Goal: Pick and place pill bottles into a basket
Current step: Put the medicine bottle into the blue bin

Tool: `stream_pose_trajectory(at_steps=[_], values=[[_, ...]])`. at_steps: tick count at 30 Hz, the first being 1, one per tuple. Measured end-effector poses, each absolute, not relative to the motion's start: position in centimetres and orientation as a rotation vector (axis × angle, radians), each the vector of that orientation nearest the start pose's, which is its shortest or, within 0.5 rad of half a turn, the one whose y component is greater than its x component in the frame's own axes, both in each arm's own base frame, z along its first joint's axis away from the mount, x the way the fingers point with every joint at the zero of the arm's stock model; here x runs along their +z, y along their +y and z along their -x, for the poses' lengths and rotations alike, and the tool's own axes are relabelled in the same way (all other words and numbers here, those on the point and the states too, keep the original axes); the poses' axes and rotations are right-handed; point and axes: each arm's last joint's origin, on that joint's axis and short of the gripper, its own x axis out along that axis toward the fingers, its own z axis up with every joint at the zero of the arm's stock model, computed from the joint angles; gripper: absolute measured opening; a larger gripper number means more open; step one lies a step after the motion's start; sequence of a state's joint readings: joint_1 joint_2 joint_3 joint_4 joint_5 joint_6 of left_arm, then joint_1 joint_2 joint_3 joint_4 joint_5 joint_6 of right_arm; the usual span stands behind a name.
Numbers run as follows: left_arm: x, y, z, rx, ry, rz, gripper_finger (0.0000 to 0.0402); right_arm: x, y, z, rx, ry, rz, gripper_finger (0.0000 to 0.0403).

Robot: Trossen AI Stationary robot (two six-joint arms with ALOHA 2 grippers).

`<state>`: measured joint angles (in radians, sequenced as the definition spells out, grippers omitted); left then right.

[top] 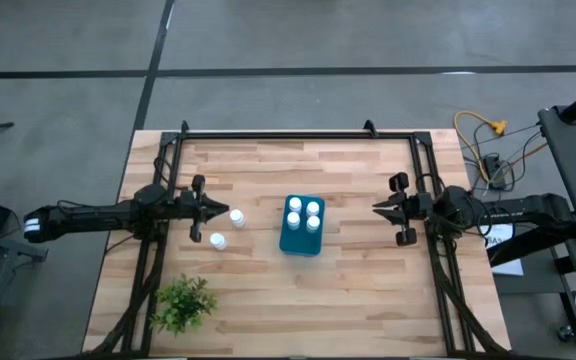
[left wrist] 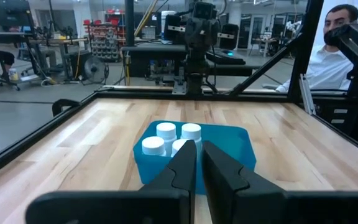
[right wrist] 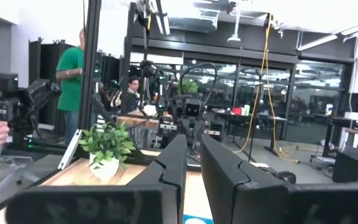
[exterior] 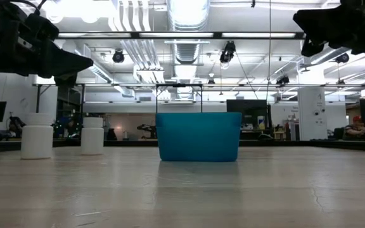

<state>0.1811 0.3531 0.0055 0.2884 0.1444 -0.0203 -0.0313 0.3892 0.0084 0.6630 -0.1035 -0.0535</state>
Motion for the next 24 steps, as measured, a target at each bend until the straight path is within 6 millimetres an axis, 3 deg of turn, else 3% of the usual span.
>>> stream_pose_trajectory(at_steps=[19, 24], values=[[18.3, 1.8, -12.1, 0.032, -0.123, 0.045, 0.0008, 19.5, -0.1, -11.8, 0.067, -0.283, 0.074, 0.0038], [21.1, 1.8, -12.5, 0.027, -0.18, 0.012, 0.0008, 19.5, -0.1, -11.8, 0.067, -0.282, 0.074, 0.0038]])
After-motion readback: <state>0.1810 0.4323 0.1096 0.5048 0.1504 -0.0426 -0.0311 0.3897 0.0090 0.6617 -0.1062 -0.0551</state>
